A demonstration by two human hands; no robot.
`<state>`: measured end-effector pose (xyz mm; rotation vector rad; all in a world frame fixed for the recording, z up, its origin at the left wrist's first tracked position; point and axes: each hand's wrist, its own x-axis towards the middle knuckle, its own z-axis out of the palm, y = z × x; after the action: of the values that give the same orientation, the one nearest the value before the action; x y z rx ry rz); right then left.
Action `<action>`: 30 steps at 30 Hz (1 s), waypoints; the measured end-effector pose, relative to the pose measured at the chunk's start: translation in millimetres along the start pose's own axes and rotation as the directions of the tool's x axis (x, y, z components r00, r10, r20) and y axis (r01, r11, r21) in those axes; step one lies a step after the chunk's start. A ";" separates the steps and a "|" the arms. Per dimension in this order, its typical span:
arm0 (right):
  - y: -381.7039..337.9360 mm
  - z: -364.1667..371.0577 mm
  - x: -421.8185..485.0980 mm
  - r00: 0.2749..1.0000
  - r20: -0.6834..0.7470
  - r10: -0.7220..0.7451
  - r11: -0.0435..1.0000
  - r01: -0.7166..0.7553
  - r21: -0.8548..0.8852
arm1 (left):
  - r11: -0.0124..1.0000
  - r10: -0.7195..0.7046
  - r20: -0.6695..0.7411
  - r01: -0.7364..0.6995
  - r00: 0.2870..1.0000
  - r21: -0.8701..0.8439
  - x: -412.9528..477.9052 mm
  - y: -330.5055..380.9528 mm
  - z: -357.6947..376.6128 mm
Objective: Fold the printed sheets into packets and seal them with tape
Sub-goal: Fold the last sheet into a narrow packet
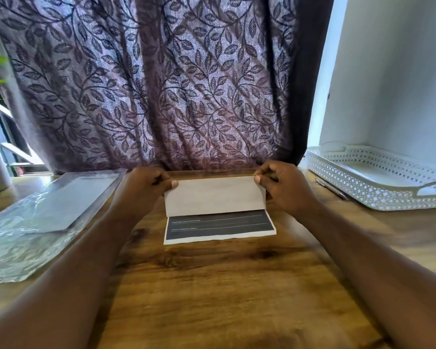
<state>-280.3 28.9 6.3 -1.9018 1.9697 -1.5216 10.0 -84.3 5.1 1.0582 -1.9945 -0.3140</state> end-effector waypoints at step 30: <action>2.9 6.6 -8.4 0.881 0.470 0.053 0.703 -0.367 0.609 | 0.303 -0.316 0.378 0.470 0.870 -0.829 -15.0 27.3 7.4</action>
<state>-276.4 30.7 -3.9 -1.4394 1.1440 -1.3457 -6.7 -57.1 7.2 0.7338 -1.2197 -1.6138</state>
